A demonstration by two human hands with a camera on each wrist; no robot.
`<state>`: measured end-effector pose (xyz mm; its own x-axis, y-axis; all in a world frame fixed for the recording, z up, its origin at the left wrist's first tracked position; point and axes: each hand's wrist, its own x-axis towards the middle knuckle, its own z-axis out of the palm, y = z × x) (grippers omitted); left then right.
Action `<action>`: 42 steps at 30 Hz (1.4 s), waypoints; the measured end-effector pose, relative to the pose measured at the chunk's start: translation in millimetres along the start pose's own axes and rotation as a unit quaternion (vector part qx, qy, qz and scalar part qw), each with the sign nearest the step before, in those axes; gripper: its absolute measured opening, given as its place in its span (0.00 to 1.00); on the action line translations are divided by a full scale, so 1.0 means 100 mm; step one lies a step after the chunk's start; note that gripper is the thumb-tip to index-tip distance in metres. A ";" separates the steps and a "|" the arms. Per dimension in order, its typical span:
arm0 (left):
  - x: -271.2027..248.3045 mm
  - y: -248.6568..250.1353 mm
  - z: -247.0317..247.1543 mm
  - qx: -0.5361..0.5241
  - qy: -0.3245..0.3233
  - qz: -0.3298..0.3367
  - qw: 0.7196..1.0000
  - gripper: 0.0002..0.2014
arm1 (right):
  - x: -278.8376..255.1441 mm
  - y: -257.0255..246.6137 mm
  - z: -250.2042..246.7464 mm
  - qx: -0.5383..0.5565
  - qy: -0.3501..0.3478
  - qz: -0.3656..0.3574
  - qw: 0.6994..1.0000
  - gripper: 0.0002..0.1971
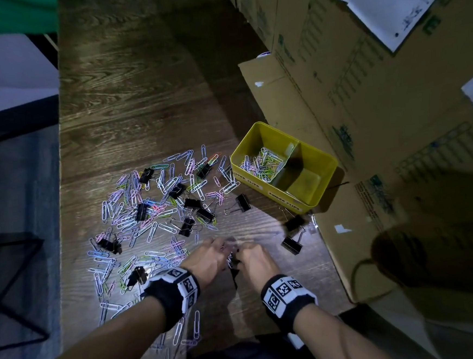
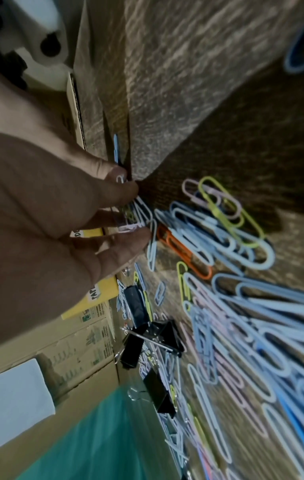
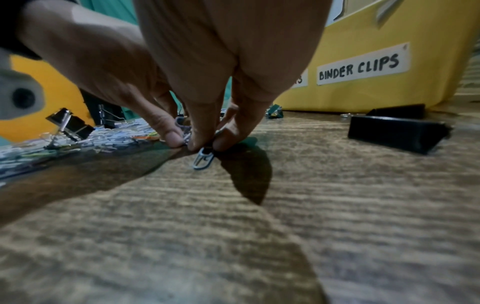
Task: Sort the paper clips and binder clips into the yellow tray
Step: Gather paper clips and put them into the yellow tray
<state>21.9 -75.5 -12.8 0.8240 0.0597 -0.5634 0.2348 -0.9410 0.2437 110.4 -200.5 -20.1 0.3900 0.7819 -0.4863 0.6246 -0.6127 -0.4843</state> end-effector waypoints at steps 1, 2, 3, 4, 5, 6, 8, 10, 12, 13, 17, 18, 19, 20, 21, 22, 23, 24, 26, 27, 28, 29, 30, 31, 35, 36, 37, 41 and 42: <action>0.03 -0.02 0.02 0.003 0.025 0.011 1.000 0.21 | 0.00 0.00 0.00 -0.001 -0.004 -0.001 1.000 0.11; 0.01 -0.02 0.01 0.006 0.049 0.019 0.999 0.20 | 0.00 0.00 -0.01 -0.004 -0.006 -0.003 1.000 0.11; 0.05 -0.04 0.06 0.013 0.070 0.035 0.997 0.18 | 0.00 -0.01 -0.02 -0.010 -0.006 -0.006 1.000 0.11; 0.04 -0.06 0.08 0.011 0.068 0.029 0.997 0.18 | -0.01 -0.01 -0.02 -0.022 -0.004 -0.010 1.000 0.11; 0.05 -0.10 0.13 0.012 0.068 0.032 0.997 0.18 | -0.03 -0.02 -0.02 -0.036 -0.007 -0.014 0.999 0.12; 0.04 -0.12 0.14 0.016 0.064 0.038 0.997 0.17 | -0.06 -0.03 -0.01 -0.056 -0.015 -0.018 0.998 0.12; 0.04 -0.14 0.15 0.052 0.069 0.057 0.995 0.16 | -0.10 -0.08 0.02 -0.112 -0.031 -0.024 0.993 0.15; 0.06 -0.17 0.17 0.088 0.068 0.070 0.991 0.19 | -0.13 -0.10 0.03 -0.141 -0.035 -0.024 0.989 0.16; 0.07 -0.21 0.20 0.107 0.079 0.083 0.988 0.18 | -0.12 -0.10 0.01 -0.147 -0.035 -0.032 0.988 0.16; 0.08 -0.22 0.20 0.112 0.092 0.094 0.985 0.16 | -0.11 -0.10 0.00 -0.153 -0.033 -0.041 0.987 0.16; 0.06 -0.25 0.10 0.080 0.107 0.143 0.981 0.10 | -0.13 -0.11 -0.03 -0.176 -0.031 -0.043 0.983 0.18; 0.06 -0.25 0.07 0.088 0.108 0.147 0.979 0.09 | -0.15 -0.12 -0.04 -0.181 -0.031 -0.043 0.982 0.19; 0.06 -0.26 0.07 0.097 0.115 0.148 0.977 0.09 | -0.15 -0.14 -0.05 -0.184 -0.031 -0.041 0.982 0.19; 0.05 -0.26 0.06 0.104 0.114 0.141 0.978 0.11 | -0.16 -0.14 -0.05 -0.184 -0.031 -0.040 0.982 0.20; 0.05 -0.27 0.07 0.106 0.123 0.136 0.977 0.14 | -0.15 -0.15 -0.06 -0.183 -0.031 -0.042 0.982 0.20; 0.05 -0.27 0.08 0.102 0.130 0.131 0.978 0.16 | -0.15 -0.15 -0.06 -0.184 -0.031 -0.046 0.981 0.20; 0.05 -0.27 0.09 0.102 0.140 0.131 0.976 0.16 | -0.15 -0.16 -0.07 -0.188 -0.032 -0.050 0.980 0.20; 0.04 -0.25 0.07 0.110 0.141 0.128 0.976 0.15 | -0.14 -0.16 -0.08 -0.191 -0.032 -0.055 0.980 0.20; 0.04 -0.21 0.04 0.129 0.137 0.124 0.974 0.13 | -0.11 -0.15 -0.10 -0.189 -0.038 -0.057 0.980 0.19; 0.04 -0.19 0.02 0.132 0.131 0.118 0.975 0.12 | -0.09 -0.14 -0.11 -0.187 -0.042 -0.059 0.980 0.18; 0.04 -0.16 -0.02 0.128 0.127 0.110 0.977 0.11 | -0.07 -0.13 -0.10 -0.184 -0.046 -0.062 0.980 0.17; 0.04 -0.16 -0.05 0.122 0.131 0.098 0.979 0.10 | -0.05 -0.12 -0.10 -0.178 -0.052 -0.060 0.981 0.16; 0.05 -0.16 -0.05 0.099 0.136 0.094 0.981 0.07 | -0.03 -0.11 -0.09 -0.171 -0.053 -0.052 0.983 0.15; 0.07 -0.18 -0.04 0.062 0.119 0.082 0.988 0.05 | 0.00 -0.10 -0.08 -0.153 -0.050 -0.037 0.986 0.14; 0.11 -0.35 0.03 -0.015 0.064 0.019 0.998 0.14 | 0.07 -0.06 -0.13 -0.049 -0.050 0.048 0.996 0.13; 0.10 -0.39 0.04 -0.028 0.065 0.016 0.997 0.15 | 0.07 -0.02 -0.13 -0.030 -0.044 0.065 0.996 0.13; 0.09 -0.41 0.01 -0.041 0.073 0.015 0.996 0.15 | 0.08 0.02 -0.12 -0.016 -0.030 0.077 0.996 0.13; -0.03 -0.43 -0.19 -0.117 0.098 0.017 0.988 0.13 | 0.07 0.15 -0.09 0.091 0.025 0.096 0.991 0.14; -0.05 -0.43 -0.26 -0.148 0.107 0.014 0.983 0.11 | 0.08 0.17 -0.11 0.120 0.045 0.093 0.987 0.15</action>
<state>20.5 -26.6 -0.2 0.9144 0.1328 -0.3824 0.3237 -0.8070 0.4939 131.3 -203.9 -24.4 0.5478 0.6536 -0.5222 0.3624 -0.7480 -0.5560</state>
